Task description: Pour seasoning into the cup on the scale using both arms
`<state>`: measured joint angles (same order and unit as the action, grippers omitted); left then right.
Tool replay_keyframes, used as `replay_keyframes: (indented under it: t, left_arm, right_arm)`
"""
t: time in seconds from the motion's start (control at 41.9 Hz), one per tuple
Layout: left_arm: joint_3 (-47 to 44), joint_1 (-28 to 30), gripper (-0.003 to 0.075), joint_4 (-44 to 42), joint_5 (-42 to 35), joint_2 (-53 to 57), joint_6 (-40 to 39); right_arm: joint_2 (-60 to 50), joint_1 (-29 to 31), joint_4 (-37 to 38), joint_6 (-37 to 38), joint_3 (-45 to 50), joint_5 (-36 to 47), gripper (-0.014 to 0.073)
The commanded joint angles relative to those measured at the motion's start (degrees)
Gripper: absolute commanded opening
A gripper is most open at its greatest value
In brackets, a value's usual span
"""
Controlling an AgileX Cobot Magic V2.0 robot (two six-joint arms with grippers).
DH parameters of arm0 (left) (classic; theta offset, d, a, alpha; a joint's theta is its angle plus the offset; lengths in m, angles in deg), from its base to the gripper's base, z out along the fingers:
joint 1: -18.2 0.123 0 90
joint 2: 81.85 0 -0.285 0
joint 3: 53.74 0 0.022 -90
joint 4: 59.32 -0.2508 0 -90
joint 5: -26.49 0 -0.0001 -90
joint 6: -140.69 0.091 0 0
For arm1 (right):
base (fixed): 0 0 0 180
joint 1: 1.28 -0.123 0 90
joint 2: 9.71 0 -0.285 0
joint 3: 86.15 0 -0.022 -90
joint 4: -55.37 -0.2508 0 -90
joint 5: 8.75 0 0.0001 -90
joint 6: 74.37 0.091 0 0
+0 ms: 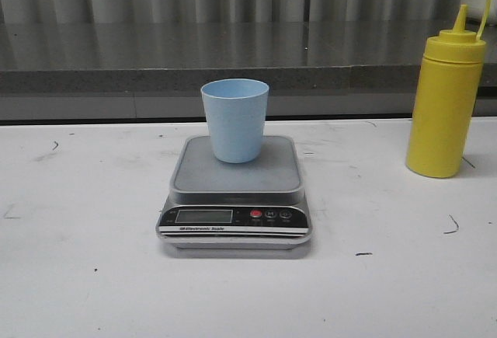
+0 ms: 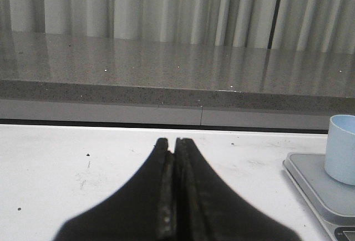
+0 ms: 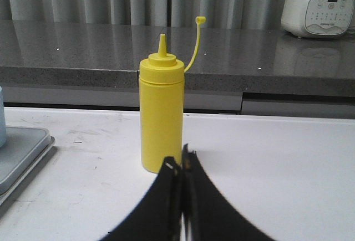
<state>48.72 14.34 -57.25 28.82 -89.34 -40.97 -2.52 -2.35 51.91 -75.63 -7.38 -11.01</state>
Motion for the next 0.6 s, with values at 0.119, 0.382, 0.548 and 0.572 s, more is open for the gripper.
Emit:
replay_keyframes:
  t: [0.119,0.382,0.548,0.572]
  left_arm:
    - [-1.35,0.63,-0.002,0.48,-4.84,0.88,-0.16]
    - [-1.35,2.2,-0.002,0.48,-4.84,0.88,-0.16]
    - [-1.35,2.91,-0.002,0.48,-4.84,0.88,-0.16]
    - [-1.35,2.91,-0.002,0.48,-4.84,0.88,-0.16]
  right_arm:
    - [-0.93,0.2,0.61,0.21,-0.33,5.04,-0.0067]
    - [-0.93,0.2,0.61,0.21,-0.33,5.04,-0.0067]
    - [-0.93,0.2,0.61,0.21,-0.33,5.04,-0.0067]
    - [-0.93,0.2,0.61,0.21,-0.33,5.04,-0.0067]
